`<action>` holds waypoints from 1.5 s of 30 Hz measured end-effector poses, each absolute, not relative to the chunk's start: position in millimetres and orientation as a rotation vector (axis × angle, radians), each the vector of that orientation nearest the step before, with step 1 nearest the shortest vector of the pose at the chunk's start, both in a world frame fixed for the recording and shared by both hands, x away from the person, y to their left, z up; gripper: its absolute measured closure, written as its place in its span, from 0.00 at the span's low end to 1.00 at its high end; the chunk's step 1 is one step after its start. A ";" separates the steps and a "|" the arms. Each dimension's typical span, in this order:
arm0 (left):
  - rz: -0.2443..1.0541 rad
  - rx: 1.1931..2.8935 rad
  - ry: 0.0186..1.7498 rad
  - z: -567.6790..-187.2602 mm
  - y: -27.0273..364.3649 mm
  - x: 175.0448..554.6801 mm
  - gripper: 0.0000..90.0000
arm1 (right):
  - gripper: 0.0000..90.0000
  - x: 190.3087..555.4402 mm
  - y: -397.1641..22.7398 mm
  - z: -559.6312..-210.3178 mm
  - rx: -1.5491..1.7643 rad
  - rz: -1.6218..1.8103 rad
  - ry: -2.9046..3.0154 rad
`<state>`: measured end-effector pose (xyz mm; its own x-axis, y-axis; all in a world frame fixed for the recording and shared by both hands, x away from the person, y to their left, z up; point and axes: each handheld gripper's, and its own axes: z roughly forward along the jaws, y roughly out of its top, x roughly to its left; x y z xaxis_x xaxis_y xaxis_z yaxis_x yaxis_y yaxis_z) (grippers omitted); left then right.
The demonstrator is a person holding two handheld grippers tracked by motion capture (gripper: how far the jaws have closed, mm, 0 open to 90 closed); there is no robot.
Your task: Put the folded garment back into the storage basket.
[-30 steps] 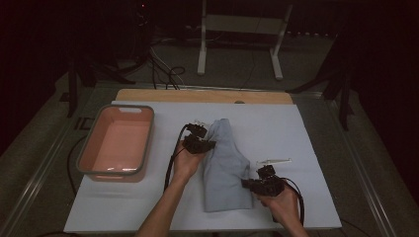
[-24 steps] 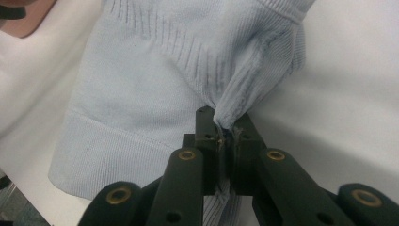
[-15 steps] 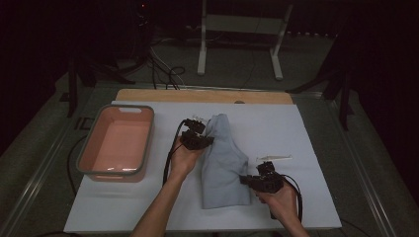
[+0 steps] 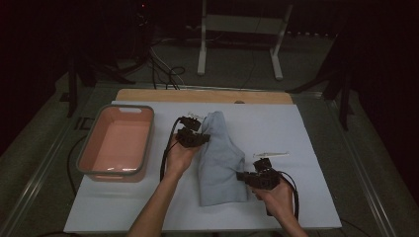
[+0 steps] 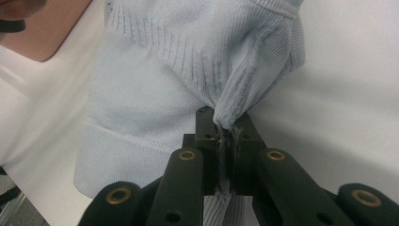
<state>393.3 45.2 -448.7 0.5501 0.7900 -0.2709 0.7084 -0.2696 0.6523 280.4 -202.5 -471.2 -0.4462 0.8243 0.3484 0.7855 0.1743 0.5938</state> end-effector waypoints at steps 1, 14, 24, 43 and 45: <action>0.139 2.030 1.206 -448.7 45.7 393.6 0.97 | 0.94 280.9 -202.1 -470.9 1.619 1.143 2.369; 0.134 2.023 1.230 -447.1 55.1 398.3 0.97 | 0.94 286.2 -193.4 -465.7 1.614 1.163 2.361; 0.137 2.031 1.219 -444.9 60.2 402.1 0.97 | 0.94 289.5 -187.5 -462.8 1.612 1.177 2.357; 0.103 2.016 1.218 -442.9 69.2 411.4 0.97 | 0.94 298.3 -179.4 -455.5 1.608 1.218 2.351; 0.104 2.016 1.217 -442.2 69.9 412.1 0.97 | 0.94 299.4 -177.8 -454.2 1.609 1.225 2.351</action>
